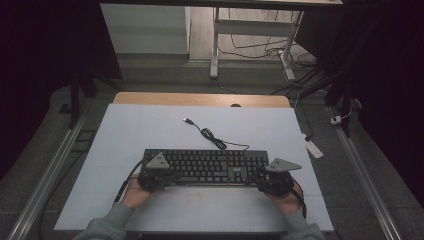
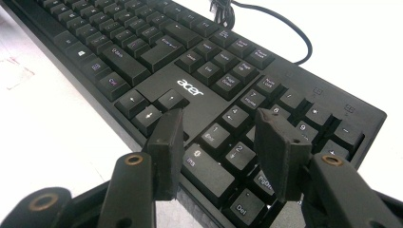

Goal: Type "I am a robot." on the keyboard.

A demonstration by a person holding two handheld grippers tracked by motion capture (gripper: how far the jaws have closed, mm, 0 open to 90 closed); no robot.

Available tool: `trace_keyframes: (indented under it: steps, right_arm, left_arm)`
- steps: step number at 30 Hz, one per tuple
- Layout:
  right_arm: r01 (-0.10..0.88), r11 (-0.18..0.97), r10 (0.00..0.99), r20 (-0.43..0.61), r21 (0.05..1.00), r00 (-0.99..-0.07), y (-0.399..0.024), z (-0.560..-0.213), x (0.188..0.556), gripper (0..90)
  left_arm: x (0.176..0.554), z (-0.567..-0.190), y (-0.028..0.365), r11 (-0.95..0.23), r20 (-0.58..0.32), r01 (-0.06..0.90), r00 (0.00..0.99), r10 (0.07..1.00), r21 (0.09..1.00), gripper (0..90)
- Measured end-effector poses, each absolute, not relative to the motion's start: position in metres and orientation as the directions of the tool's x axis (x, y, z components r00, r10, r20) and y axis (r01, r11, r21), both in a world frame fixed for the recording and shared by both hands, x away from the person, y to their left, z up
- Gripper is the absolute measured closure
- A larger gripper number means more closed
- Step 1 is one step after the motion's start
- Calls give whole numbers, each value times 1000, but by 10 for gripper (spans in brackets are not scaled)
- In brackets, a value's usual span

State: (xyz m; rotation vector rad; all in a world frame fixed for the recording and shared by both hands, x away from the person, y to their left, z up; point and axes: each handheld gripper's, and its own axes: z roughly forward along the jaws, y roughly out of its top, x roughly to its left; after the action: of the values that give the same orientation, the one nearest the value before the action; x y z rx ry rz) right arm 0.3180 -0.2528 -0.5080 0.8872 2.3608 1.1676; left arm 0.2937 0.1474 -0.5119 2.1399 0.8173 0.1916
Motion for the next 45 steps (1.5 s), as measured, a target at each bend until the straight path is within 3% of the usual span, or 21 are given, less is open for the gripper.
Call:
trace_keyframes:
  steps: [33,45]
  right_arm:
    - [378,462,674,-41,802,-737,-253,-508,318,532]
    - [378,463,674,-42,801,-737,-254,-508,318,532]
  left_arm:
    - [298,-528,136,-502,-110,508,771,627,700,890]
    - [294,-514,147,-426,-130,481,766,630,766,866]
